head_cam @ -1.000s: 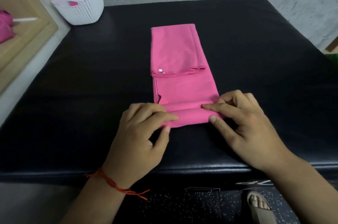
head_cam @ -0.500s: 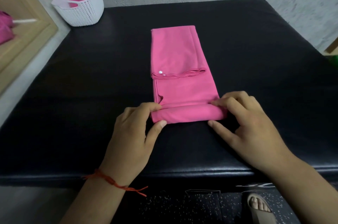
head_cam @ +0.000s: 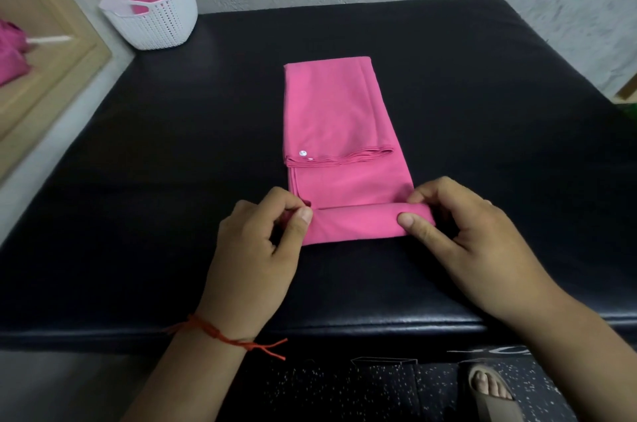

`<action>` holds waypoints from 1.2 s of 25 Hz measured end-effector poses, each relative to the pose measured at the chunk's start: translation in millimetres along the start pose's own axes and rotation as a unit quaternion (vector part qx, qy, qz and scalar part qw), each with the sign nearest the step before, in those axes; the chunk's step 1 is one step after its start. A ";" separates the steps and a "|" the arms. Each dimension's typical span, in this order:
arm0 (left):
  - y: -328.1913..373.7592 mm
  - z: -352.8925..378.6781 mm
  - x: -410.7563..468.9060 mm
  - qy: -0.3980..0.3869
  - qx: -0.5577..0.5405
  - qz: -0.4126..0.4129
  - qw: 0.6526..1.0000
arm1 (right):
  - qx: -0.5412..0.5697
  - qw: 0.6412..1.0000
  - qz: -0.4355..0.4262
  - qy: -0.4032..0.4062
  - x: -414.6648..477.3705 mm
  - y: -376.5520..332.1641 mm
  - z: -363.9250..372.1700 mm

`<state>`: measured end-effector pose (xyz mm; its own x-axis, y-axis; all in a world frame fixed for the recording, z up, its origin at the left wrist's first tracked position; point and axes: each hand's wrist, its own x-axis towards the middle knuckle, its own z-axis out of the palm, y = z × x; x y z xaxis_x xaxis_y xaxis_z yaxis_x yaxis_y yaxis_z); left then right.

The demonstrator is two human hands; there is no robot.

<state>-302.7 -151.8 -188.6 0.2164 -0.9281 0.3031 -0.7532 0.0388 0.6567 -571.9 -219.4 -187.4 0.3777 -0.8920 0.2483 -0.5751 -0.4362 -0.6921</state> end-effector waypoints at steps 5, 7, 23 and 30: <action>3.7 2.9 -5.6 0.024 0.062 0.146 0.987 | 0.007 1.000 0.009 0.011 1.7 -2.3 1.4; 2.9 -1.3 -8.2 -0.003 0.073 0.190 0.979 | -0.011 1.000 0.002 0.028 1.5 -2.2 4.0; -1.0 -2.6 -0.2 -0.039 -0.016 -0.020 0.999 | -0.066 0.996 -0.043 0.048 -0.7 4.8 11.2; 0.2 -3.5 -0.4 -0.042 -0.027 -0.023 0.998 | -0.031 0.998 -0.016 0.043 1.5 0.8 5.6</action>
<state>-300.8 -150.1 -186.2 0.1951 -0.9570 0.2147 -0.7087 0.0137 0.7053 -567.7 -220.4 -191.4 0.3349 -0.8833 0.3280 -0.6084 -0.4685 -0.6406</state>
